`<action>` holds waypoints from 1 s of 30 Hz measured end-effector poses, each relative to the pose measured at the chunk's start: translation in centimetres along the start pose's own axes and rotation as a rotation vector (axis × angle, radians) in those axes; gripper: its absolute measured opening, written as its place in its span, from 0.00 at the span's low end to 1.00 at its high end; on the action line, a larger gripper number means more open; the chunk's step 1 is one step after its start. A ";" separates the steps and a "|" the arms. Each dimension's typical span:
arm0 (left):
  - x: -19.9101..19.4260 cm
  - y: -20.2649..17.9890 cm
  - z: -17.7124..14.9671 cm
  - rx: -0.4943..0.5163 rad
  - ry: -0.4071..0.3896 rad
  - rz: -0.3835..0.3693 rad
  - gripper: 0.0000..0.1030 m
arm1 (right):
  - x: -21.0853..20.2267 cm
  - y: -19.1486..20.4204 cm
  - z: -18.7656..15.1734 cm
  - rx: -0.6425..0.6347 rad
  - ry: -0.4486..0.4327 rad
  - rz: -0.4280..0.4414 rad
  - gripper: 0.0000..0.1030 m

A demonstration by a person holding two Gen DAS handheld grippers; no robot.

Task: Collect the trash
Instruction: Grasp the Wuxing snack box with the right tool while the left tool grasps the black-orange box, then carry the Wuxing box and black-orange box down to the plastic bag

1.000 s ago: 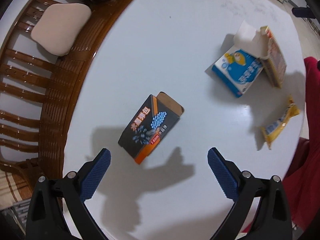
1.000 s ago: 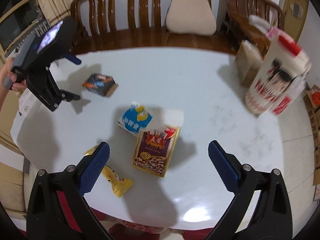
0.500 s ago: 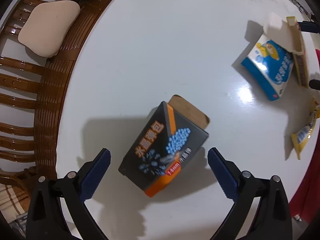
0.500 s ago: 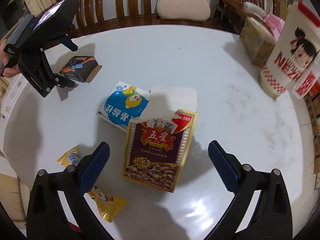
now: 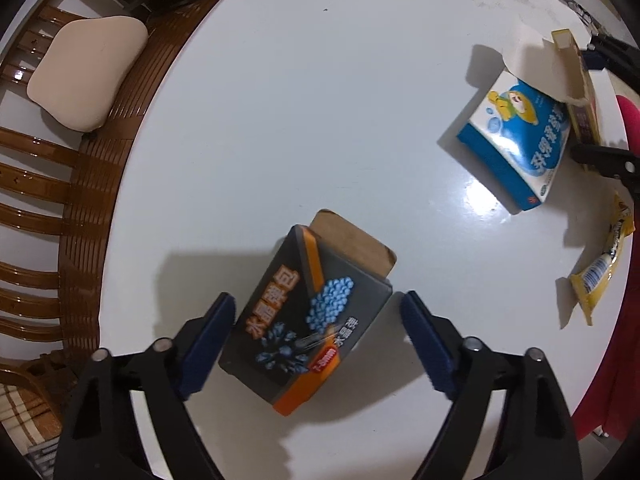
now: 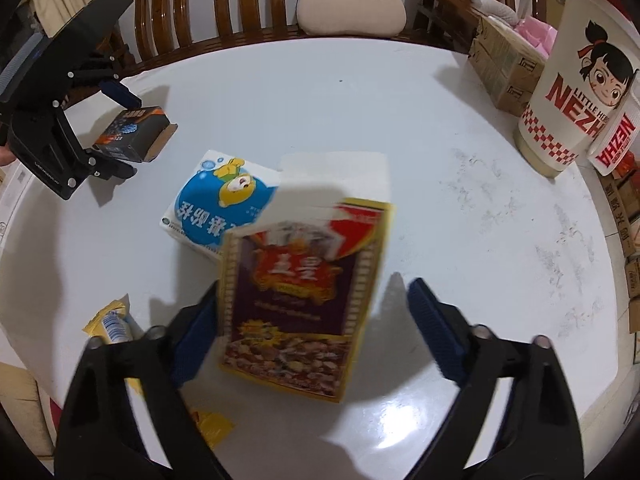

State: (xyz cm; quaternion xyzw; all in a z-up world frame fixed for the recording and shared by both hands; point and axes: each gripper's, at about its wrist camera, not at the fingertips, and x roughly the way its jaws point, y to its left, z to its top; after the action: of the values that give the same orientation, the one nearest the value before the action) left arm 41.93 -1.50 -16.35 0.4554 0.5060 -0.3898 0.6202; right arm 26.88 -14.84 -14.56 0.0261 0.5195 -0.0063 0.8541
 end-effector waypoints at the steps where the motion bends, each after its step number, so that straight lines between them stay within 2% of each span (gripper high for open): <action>1: -0.1 -0.1 -0.1 -0.003 -0.005 0.001 0.73 | 0.0 0.0 -0.1 0.004 0.002 0.004 0.68; 2: -0.2 -0.2 -0.2 -0.007 -0.009 0.002 0.71 | 0.0 0.0 -0.2 0.001 -0.004 -0.009 0.65; 8: -0.7 -1.0 -0.5 -0.102 -0.024 0.029 0.60 | -0.3 -0.2 -0.2 0.001 -0.015 -0.021 0.61; 14: -1.1 -1.5 -1.7 -0.295 -0.057 0.086 0.57 | -1.4 -0.6 -0.1 -0.011 -0.039 -0.057 0.59; 18: -1.7 -2.7 -2.6 -0.379 -0.071 0.116 0.53 | -2.3 -0.7 -0.2 -0.020 -0.048 -0.077 0.59; 26: -2.3 -2.4 -4.1 -0.577 -0.088 0.076 0.51 | -3.9 -0.7 -0.8 -0.028 -0.077 -0.094 0.59; 30: -3.1 -2.3 -4.9 -0.647 -0.107 0.089 0.51 | -4.4 -0.6 -1.1 -0.033 -0.080 -0.091 0.59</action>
State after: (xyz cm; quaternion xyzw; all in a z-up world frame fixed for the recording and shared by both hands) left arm 37.85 2.61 -14.01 0.2353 0.5499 -0.2048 0.7748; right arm 23.85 -15.49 -11.23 -0.0118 0.4856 -0.0378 0.8733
